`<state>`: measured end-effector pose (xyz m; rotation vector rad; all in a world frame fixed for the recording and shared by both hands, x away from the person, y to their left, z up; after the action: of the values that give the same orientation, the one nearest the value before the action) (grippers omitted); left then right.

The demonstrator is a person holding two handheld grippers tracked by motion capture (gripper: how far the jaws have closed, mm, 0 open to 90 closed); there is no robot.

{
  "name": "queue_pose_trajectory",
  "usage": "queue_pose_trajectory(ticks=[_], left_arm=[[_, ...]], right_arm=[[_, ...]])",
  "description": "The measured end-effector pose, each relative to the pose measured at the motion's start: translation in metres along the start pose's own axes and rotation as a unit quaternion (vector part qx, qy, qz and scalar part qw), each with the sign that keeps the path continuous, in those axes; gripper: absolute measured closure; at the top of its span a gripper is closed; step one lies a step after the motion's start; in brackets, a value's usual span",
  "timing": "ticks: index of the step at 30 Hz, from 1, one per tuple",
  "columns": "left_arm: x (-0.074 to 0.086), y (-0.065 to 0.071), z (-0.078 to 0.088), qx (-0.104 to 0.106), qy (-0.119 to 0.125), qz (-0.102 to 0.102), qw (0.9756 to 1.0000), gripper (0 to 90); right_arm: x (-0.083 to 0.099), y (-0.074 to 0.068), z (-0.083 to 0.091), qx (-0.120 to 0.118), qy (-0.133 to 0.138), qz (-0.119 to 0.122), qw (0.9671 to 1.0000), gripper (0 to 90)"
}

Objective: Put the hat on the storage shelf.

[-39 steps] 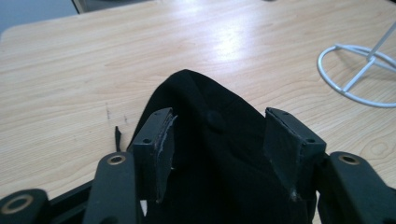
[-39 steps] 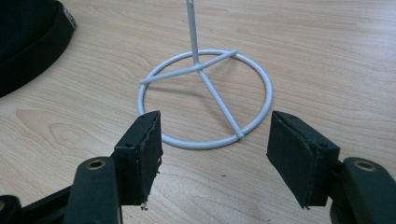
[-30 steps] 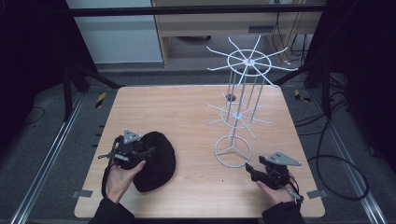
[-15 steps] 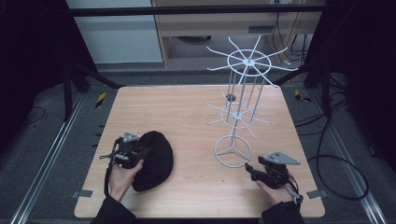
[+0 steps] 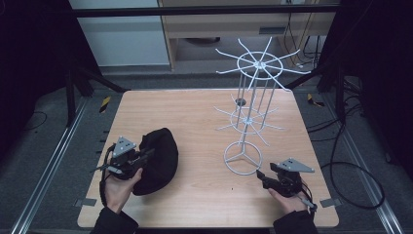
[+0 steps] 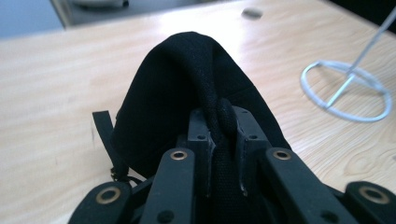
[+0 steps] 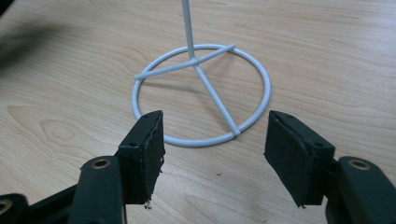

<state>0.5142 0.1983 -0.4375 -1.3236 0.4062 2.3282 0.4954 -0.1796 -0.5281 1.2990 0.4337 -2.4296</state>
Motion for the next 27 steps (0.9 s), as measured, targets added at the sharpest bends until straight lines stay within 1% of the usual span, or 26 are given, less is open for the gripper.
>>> queue_pose_trajectory(ticks=[2,3,4,6,9,13,17,20,22,23,25,27], left_arm=[[-0.007,0.005,0.006,0.007,0.018,-0.006,0.9998,78.8],[-0.012,0.008,0.011,0.009,0.031,-0.009,0.9994,78.8],[-0.015,0.01,0.013,0.01,0.038,-0.011,0.9992,78.8],[-0.022,0.015,0.02,0.016,0.057,-0.015,0.9981,78.7],[-0.032,0.023,0.031,0.026,0.083,-0.021,0.996,78.8],[-0.043,0.034,0.043,0.034,0.112,-0.036,0.9925,78.7],[-0.055,0.046,0.056,0.051,0.142,-0.044,0.9875,78.8],[-0.065,0.054,0.067,0.064,0.166,-0.052,0.9827,78.8],[-0.073,0.061,0.074,0.077,0.183,-0.055,0.9785,78.8],[-0.076,0.063,0.077,0.084,0.188,-0.059,0.9768,78.8],[-0.08,0.068,0.08,0.094,0.192,-0.064,0.9747,78.7],[-0.085,0.071,0.084,0.106,0.201,-0.067,0.9715,78.7]], right_arm=[[0.0,0.0,0.0,0.002,0.001,0.002,1.0,37.6],[0.0,0.001,0.0,0.003,0.002,0.001,1.0,37.6],[-0.001,0.001,0.001,0.003,0.003,0.002,1.0,37.5],[-0.001,0.001,0.001,0.004,0.004,0.003,1.0,37.5],[-0.001,0.002,0.001,0.005,0.006,0.005,1.0,37.3],[-0.001,0.002,0.001,0.008,0.006,0.007,0.9999,36.9],[-0.001,0.002,0.001,0.009,0.008,0.009,0.9999,37.0],[-0.002,0.002,0.001,0.01,0.009,0.009,0.9999,37.2],[-0.002,0.002,0.0,0.01,0.009,0.01,0.9999,37.2],[-0.001,0.003,0.0,0.012,0.009,0.011,0.9998,37.2],[-0.002,0.003,0.0,0.013,0.01,0.011,0.9998,37.3],[-0.002,0.003,0.0,0.015,0.011,0.011,0.9998,37.4]])
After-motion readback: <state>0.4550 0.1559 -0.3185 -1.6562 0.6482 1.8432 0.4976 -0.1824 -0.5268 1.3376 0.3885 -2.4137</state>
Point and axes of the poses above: each handheld gripper's, and its own axes: z roughly backward along the jaws, x roughly out of its underside, y roughly to its right, the point moved 10 cm from there along -z, roughly forward along the jaws
